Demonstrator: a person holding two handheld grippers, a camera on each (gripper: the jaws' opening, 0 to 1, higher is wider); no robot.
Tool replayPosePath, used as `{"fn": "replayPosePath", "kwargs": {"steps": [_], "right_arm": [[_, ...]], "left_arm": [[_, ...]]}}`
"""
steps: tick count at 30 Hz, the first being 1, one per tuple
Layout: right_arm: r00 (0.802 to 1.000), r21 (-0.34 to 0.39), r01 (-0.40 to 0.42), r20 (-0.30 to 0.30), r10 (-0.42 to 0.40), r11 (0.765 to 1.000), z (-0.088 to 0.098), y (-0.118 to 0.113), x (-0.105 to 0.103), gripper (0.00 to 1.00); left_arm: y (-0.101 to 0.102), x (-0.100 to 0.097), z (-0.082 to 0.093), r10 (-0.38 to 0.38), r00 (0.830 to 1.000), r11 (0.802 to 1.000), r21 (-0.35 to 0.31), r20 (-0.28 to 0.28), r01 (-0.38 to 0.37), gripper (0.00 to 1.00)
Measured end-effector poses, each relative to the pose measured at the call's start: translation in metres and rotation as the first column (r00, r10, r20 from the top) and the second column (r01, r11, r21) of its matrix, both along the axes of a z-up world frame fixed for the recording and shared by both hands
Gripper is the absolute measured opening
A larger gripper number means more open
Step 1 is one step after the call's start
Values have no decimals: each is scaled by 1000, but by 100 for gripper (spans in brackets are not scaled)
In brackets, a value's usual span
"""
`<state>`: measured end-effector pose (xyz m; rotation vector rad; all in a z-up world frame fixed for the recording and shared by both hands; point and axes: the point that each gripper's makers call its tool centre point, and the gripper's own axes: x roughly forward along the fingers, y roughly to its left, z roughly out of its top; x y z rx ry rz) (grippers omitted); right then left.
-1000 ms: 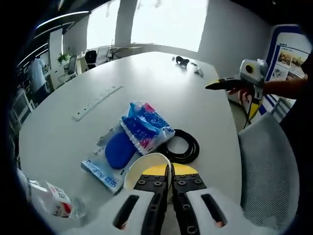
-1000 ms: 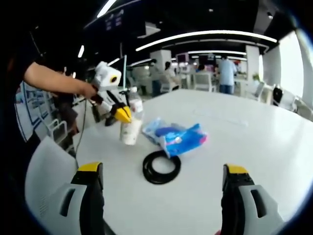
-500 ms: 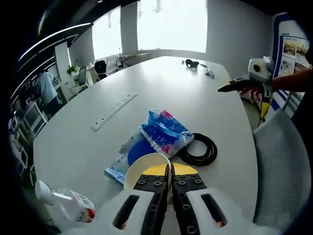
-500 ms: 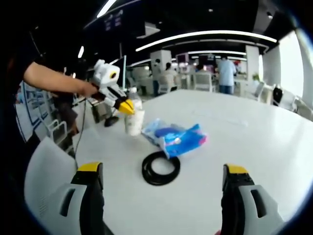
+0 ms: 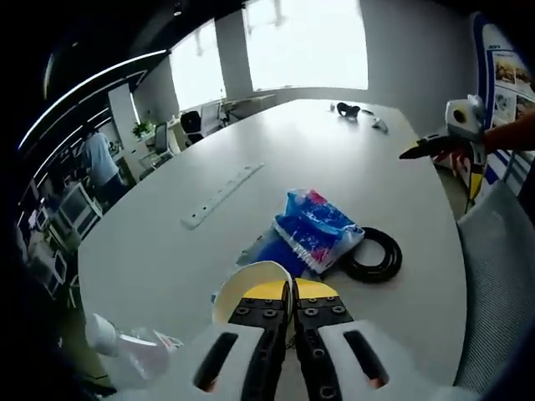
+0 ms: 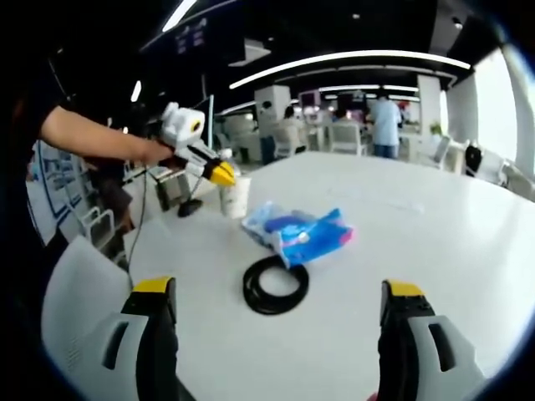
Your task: Arrange the tabletop items into an orderly group along one side of the table until the central work area is clear of visible clutter.
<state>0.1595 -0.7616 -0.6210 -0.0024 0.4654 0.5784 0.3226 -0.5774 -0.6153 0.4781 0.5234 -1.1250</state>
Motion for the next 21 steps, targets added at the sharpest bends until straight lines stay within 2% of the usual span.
{"fn": "replayPosePath", "kwargs": {"steps": [6, 10, 19, 21], "right_arm": [[1000, -2, 6, 6, -6, 1000, 0, -4, 1, 100], [1000, -3, 11, 7, -11, 1000, 1, -6, 1, 100], [1000, -3, 25, 3, -25, 1000, 0, -11, 0, 100], [1000, -5, 27, 0, -27, 1000, -1, -12, -1, 100]], "left_arm": [[6, 14, -4, 43, 999, 999, 5, 31, -43, 0], [8, 22, -2, 57, 994, 998, 9, 90, -58, 0], [9, 32, -7, 57, 989, 998, 27, 135, -61, 0], [9, 35, -7, 54, 986, 998, 30, 161, -60, 0]]}}
